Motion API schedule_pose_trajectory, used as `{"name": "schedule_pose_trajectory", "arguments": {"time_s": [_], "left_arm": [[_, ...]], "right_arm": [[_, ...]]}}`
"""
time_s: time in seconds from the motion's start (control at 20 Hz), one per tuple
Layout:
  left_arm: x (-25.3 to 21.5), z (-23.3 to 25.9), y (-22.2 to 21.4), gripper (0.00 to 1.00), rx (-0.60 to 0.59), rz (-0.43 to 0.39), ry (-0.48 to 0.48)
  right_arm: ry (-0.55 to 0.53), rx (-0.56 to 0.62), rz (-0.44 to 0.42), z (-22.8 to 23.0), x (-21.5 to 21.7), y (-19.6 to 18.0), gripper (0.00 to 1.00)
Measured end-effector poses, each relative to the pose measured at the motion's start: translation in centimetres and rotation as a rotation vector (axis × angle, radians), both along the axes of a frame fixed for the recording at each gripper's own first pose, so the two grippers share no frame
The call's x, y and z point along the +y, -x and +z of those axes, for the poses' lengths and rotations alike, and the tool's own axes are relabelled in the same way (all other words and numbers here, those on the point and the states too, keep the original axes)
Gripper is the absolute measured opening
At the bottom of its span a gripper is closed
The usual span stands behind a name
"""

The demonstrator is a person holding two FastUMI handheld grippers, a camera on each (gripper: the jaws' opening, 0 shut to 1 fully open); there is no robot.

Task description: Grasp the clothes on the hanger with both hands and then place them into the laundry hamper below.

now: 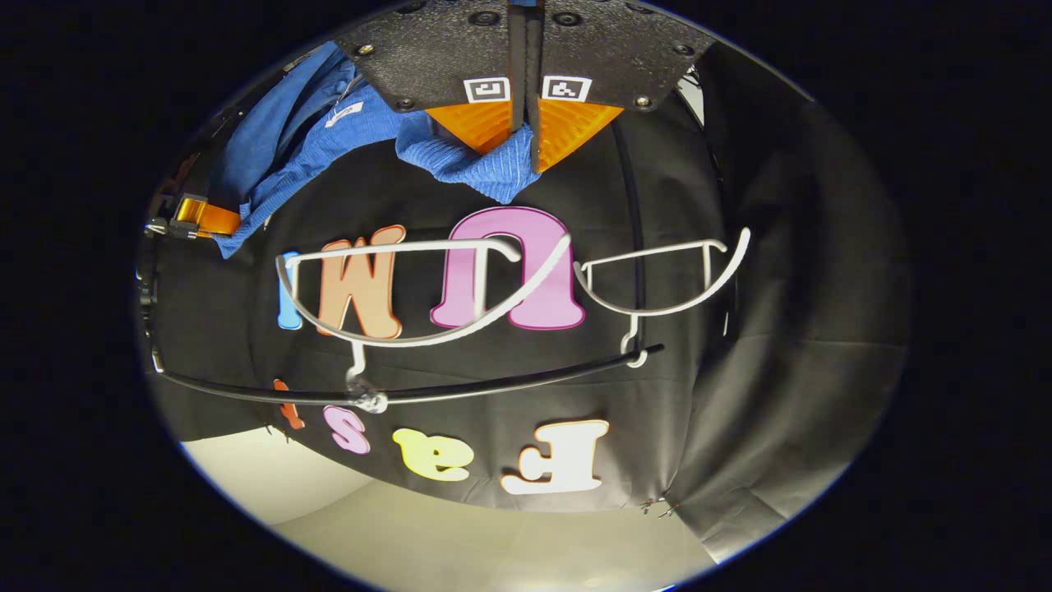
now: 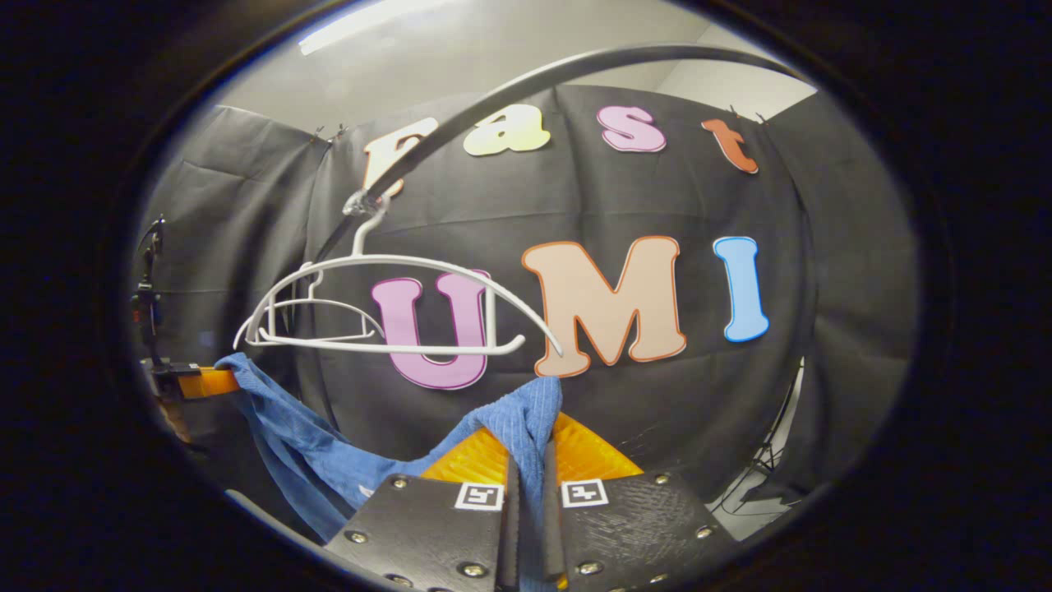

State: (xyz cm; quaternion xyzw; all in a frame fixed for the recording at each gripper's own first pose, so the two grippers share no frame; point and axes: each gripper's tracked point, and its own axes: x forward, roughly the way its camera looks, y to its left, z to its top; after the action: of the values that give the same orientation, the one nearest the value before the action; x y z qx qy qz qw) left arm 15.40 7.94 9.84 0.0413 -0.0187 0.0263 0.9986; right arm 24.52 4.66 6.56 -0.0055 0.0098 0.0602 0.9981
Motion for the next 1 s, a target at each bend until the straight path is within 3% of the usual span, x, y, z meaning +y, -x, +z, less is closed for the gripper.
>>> {"name": "schedule_pose_trajectory", "arguments": {"time_s": [0.45, 1.0], "left_arm": [[-8.8, 2.3, 2.1, 0.00, -0.065, -0.133, -0.006], [-18.1, 1.0, 2.3, 0.00, -0.075, -0.293, -0.009]], "right_arm": [[-0.022, -0.050, 0.079, 3.5, 4.3, 3.0, 0.12], [-0.074, -0.034, 0.194, 2.3, 9.8, 4.9, 0.11]]}}
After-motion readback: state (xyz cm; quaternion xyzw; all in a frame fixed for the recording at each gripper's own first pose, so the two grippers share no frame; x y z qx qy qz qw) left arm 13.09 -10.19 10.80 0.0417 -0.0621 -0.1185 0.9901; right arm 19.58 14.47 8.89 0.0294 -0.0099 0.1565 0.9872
